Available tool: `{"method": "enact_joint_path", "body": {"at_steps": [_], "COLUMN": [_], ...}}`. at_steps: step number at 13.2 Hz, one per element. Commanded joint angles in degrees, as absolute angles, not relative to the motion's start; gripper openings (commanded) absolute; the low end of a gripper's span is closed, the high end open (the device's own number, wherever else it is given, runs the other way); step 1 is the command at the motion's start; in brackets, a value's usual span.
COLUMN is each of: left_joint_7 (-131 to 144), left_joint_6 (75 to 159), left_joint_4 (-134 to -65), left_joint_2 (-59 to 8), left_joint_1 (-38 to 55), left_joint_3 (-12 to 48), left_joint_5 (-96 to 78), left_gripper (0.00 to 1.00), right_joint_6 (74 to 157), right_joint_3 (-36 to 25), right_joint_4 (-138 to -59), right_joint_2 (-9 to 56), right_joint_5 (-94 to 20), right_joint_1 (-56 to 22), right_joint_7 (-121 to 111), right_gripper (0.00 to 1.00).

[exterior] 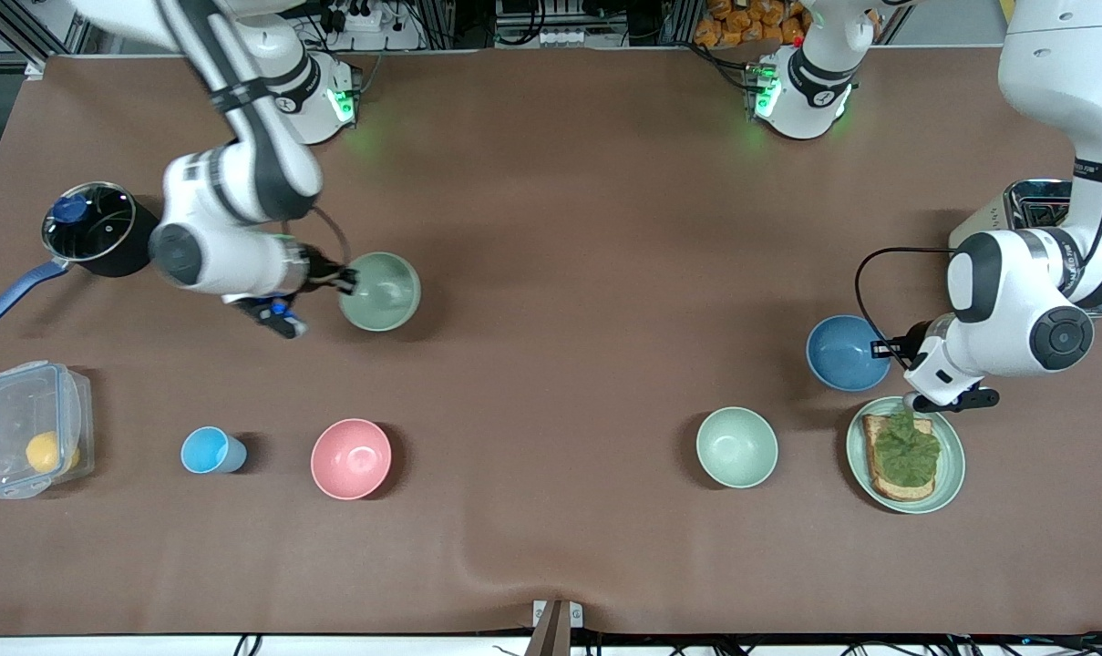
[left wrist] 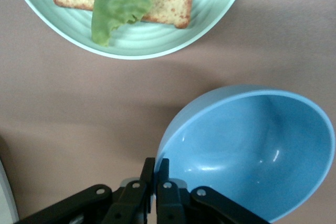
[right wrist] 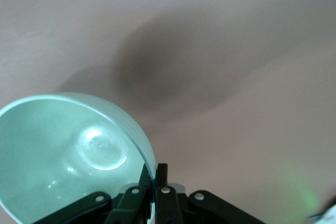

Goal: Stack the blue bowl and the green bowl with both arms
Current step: 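Carry the green bowl and the blue bowl toward each other mid-table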

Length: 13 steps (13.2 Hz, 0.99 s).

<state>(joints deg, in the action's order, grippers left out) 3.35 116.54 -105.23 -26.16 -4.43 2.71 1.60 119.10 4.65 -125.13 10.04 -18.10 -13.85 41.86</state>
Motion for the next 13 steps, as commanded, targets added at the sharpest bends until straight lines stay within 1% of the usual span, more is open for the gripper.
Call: {"method": "enact_joint_path", "body": {"at_steps": [1, 3, 6, 9, 11, 13], "left_joint_7": [3.5, 3.5, 3.6, 8.8, 13.0, 16.5], "left_joint_6": [112.3, 111.7, 111.5, 110.5, 110.5, 110.5], "left_joint_4": [-102.4, -101.3, -100.5, -98.7, -98.4, -98.0], "left_joint_2": [-26.0, -26.0, -26.0, -26.0, -26.0, -26.2], "left_joint_1": [-4.4, -4.3, -3.3, -0.7, 0.3, 1.3], "left_joint_3": [4.0, 4.1, 5.1, 7.5, 10.2, 12.5], "left_joint_5": [1.7, 1.8, 1.7, 1.6, 1.2, 1.1], "left_gripper": [0.0, 0.0, 0.0, 0.0, 0.0, 0.0], "right_joint_6": [125.5, 132.2, 141.0, 145.5, 151.2, 152.8], "right_joint_3": [4.2, 4.2, 4.1, 4.1, 4.0, 4.0], "right_joint_4": [-125.6, -125.5, -125.2, -123.1, -123.0, -123.0], "right_joint_2": [9.4, 10.0, 12.4, 16.3, 19.7, 21.4], "right_joint_5": [-21.8, -22.1, -22.2, -22.1, -22.1, -22.1], "right_joint_1": [-22.6, -29.3, -35.8, -39.9, -42.6, -43.5], "right_joint_7": [54.3, 62.0, 70.6, 76.3, 79.0, 79.2], "right_gripper": [0.0, 0.0, 0.0, 0.0, 0.0, 0.0]}}
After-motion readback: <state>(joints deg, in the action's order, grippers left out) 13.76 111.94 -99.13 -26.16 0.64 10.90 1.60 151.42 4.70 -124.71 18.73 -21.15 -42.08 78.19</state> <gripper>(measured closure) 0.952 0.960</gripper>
